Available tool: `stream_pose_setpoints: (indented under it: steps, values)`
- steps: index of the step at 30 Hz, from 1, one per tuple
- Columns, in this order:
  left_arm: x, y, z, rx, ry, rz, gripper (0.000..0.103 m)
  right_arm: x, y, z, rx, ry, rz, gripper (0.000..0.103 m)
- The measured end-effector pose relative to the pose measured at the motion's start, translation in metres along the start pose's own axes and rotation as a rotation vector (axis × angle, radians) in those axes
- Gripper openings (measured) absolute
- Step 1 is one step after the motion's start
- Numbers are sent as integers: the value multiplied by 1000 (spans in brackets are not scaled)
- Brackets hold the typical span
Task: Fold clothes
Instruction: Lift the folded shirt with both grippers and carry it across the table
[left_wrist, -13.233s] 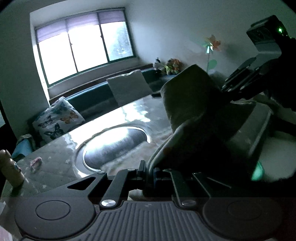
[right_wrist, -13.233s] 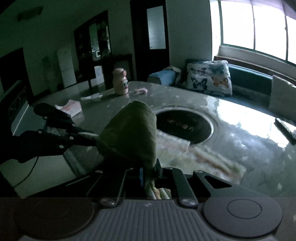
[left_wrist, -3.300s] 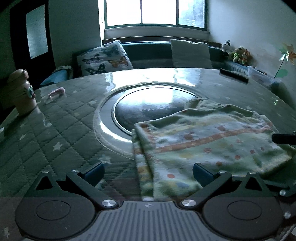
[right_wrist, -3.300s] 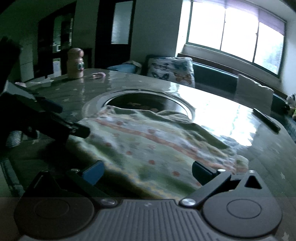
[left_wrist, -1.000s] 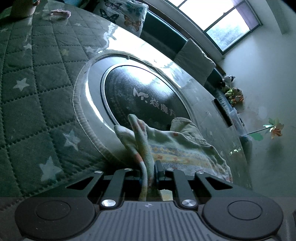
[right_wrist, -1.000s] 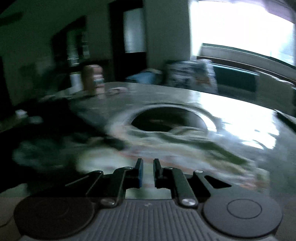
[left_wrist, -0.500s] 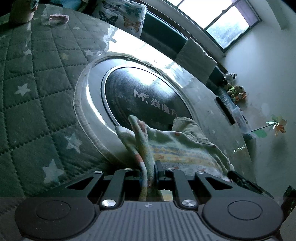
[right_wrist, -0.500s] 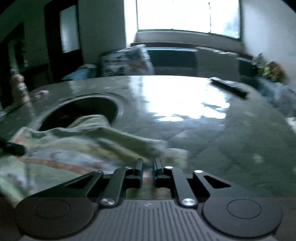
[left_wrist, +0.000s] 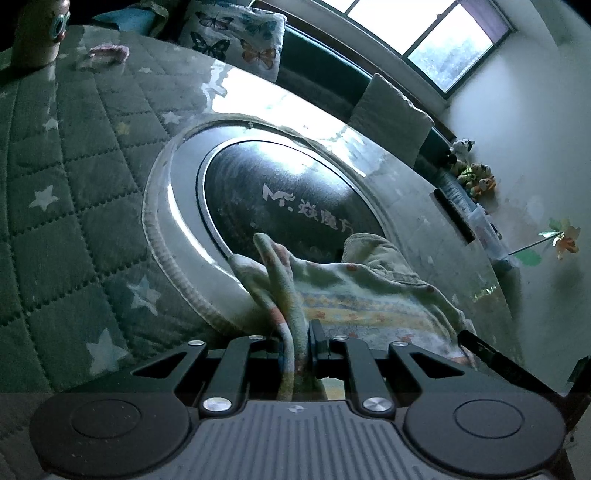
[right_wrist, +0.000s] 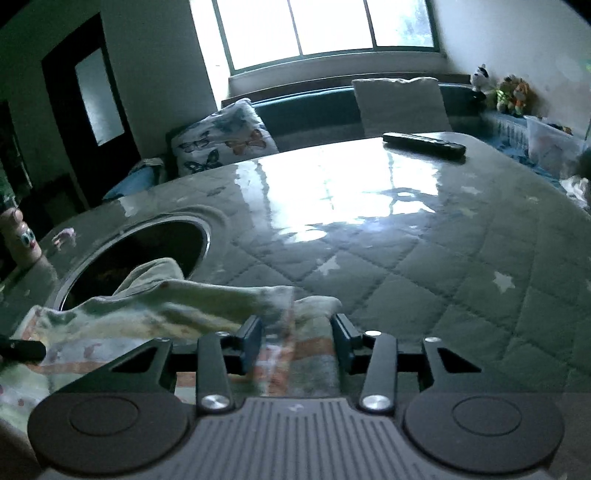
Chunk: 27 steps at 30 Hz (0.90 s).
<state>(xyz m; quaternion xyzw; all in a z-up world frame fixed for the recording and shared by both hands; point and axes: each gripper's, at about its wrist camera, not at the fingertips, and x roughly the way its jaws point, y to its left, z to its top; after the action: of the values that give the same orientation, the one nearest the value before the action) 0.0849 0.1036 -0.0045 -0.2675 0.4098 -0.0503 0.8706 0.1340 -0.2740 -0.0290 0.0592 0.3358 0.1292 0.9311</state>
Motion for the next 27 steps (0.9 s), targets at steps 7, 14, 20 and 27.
stream_pose_setpoints:
  steps: [7,14,20,27]
  values:
    - [-13,-21,6,51,-41,-9,10,-8,11,0,-13,-31,16,9]
    - [-12,-67,19,150,-68,-62,8,-49,2,9,3,-124,-11,9]
    - [9,-117,26,237,-62,-107,8,-78,-26,23,4,-191,-109,9]
    - [46,-173,30,316,-27,-156,8,-97,-62,38,22,-242,-224,9]
